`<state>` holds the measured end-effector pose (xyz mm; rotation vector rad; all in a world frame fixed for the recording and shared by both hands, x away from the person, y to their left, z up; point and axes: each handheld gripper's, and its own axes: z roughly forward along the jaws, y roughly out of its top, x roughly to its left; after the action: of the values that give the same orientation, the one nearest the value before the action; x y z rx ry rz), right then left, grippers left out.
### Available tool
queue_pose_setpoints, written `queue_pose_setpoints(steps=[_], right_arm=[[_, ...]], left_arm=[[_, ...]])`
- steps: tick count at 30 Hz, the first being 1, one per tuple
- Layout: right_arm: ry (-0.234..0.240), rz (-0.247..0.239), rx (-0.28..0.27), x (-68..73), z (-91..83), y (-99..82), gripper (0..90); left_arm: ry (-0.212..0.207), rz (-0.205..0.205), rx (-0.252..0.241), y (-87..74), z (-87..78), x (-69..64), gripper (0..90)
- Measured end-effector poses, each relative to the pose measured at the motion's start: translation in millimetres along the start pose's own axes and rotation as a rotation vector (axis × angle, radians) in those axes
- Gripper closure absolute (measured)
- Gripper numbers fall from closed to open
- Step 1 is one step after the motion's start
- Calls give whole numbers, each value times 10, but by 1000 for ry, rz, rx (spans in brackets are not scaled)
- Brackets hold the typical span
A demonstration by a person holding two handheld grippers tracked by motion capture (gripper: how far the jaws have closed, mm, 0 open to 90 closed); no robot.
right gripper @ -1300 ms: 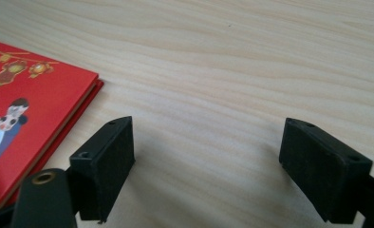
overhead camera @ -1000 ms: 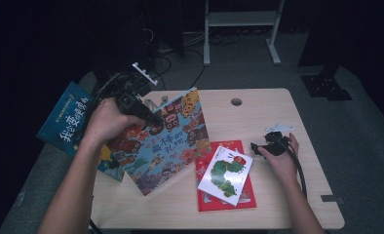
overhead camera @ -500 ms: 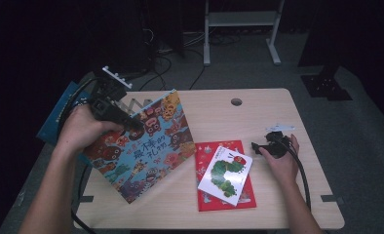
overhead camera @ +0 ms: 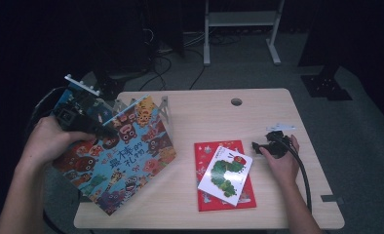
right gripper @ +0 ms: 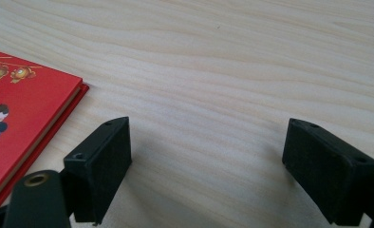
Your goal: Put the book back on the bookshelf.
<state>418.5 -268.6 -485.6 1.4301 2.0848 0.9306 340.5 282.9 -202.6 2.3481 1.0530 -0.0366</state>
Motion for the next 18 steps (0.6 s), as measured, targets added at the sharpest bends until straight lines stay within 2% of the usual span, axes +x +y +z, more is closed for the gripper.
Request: queue_pose_setpoints(steps=[8, 18], right_arm=[[-2, 1, 0, -3, 1, 1, 153], [-3, 2, 0, -5, 1, 2, 153]], left_arm=[[27, -63, -3, -216, -121, 145, 806], [90, -153, -12, -416, -257, 337, 806]])
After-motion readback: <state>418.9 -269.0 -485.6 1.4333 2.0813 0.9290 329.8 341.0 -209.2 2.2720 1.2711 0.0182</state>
